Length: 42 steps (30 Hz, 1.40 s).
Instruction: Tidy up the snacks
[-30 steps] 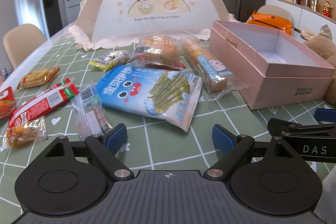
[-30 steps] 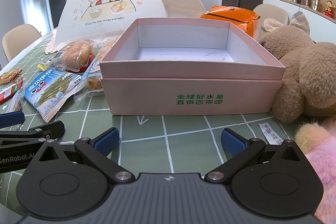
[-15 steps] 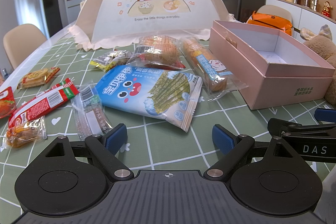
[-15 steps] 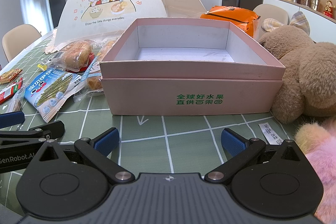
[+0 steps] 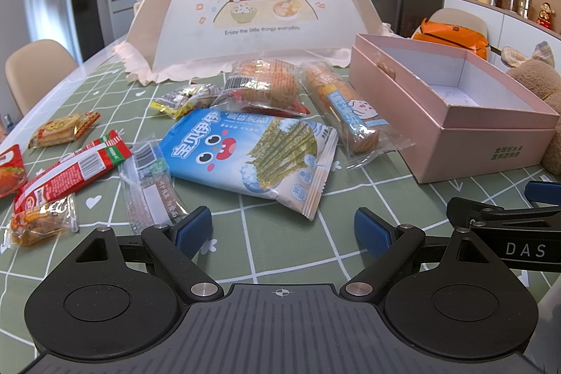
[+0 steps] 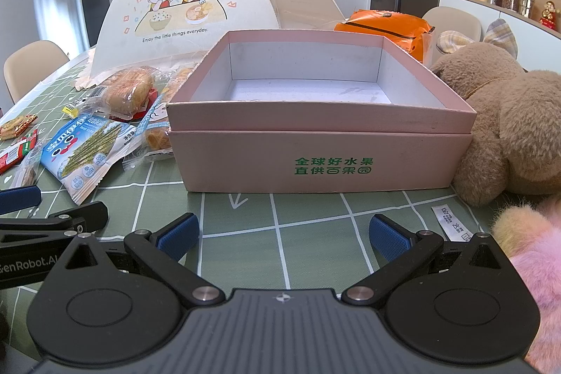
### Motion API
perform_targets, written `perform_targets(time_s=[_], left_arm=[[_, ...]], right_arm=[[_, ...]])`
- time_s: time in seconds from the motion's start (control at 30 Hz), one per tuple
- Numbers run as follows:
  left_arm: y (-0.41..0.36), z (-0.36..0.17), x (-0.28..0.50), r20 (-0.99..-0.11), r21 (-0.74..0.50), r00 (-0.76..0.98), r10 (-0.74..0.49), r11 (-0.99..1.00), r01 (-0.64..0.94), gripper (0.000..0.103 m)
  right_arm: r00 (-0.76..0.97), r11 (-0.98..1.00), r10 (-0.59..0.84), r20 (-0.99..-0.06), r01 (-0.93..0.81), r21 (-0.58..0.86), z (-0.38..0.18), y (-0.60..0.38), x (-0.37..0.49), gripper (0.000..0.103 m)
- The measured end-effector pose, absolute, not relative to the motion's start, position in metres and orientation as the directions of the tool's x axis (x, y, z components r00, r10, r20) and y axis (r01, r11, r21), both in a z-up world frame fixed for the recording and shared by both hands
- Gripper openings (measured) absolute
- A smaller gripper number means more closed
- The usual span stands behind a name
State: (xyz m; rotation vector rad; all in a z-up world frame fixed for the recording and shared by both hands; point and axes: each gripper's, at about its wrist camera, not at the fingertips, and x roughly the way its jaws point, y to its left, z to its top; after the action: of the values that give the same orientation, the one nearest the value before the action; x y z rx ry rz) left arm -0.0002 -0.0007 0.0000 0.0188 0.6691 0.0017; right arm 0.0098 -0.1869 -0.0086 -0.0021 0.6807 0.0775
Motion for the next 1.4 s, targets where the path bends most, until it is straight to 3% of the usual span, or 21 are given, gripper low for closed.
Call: perform_targets(time_s=[0.4, 0.5, 0.6, 0.7, 0.87, 0.97, 1.03, 1.1, 1.2, 1.27, 1.33, 1.4], left_arm=[[0.006, 0.008, -0.003, -0.651, -0.032, 0.757, -0.048, 0.999, 0.036, 0.09], [0.018, 0.026, -0.014, -0.669, -0.142, 0.729, -0.144, 0.988, 0.065, 0.086], [0.046, 0.052, -0.025, -0.649, -0.156, 0.746, -0.15, 0.986, 0.063, 0.086], [0.101, 0.072, -0.021, -0.632, -0.138, 0.773, -0.053, 0.989, -0.045, 0.086], [0.227, 0.069, 0.001, -0.687, -0.116, 0.693, 0.219, 0.908, -0.402, 0.086], [0.301, 0.056, 0.006, -0.729, -0.168, 0.622, 0.286, 0.806, -0.567, 0.085], [0.328, 0.052, 0.012, -0.744, -0.211, 0.61, 0.274, 0.77, -0.603, 0.085], [0.335, 0.057, 0.029, -0.709, -0.253, 0.679, 0.189, 0.83, -0.496, 0.084], [0.318, 0.066, 0.076, -0.674, -0.208, 0.738, -0.032, 0.967, -0.148, 0.085], [0.298, 0.065, 0.11, -0.705, -0.069, 0.699, -0.118, 0.993, 0.098, 0.084], [0.281, 0.057, 0.135, -0.766, 0.088, 0.631, -0.124, 0.952, 0.294, 0.083], [0.275, 0.047, 0.152, -0.823, 0.161, 0.556, -0.115, 0.892, 0.422, 0.082]], right_arm=[[0.773, 0.997, 0.076, -0.63, -0.077, 0.025, -0.009, -0.188, 0.012, 0.103], [0.732, 0.994, 0.099, -0.674, -0.111, 0.025, -0.003, -0.19, 0.019, 0.103], [0.67, 0.994, 0.089, -0.737, -0.112, 0.018, 0.002, -0.19, 0.021, 0.103], [0.618, 0.998, 0.05, -0.784, -0.057, 0.019, 0.007, -0.188, 0.025, 0.103], [0.512, 0.999, 0.026, -0.859, -0.031, 0.012, 0.013, -0.177, 0.034, 0.103], [0.443, 0.997, 0.039, -0.896, -0.075, 0.006, 0.02, -0.168, 0.04, 0.103], [0.498, 0.992, 0.037, -0.866, -0.124, -0.029, 0.037, -0.152, 0.032, 0.1], [0.552, 0.977, 0.074, -0.831, -0.209, -0.052, 0.055, -0.133, 0.022, 0.101], [0.566, 0.961, 0.109, -0.817, -0.271, -0.06, 0.073, -0.106, 0.018, 0.101], [0.558, 0.961, 0.134, -0.819, -0.275, -0.03, 0.076, -0.096, 0.02, 0.103], [0.522, 0.957, 0.157, -0.838, -0.29, -0.002, 0.074, -0.085, 0.025, 0.103], [0.498, 0.951, 0.177, -0.849, -0.31, 0.016, 0.073, -0.081, 0.022, 0.103]])
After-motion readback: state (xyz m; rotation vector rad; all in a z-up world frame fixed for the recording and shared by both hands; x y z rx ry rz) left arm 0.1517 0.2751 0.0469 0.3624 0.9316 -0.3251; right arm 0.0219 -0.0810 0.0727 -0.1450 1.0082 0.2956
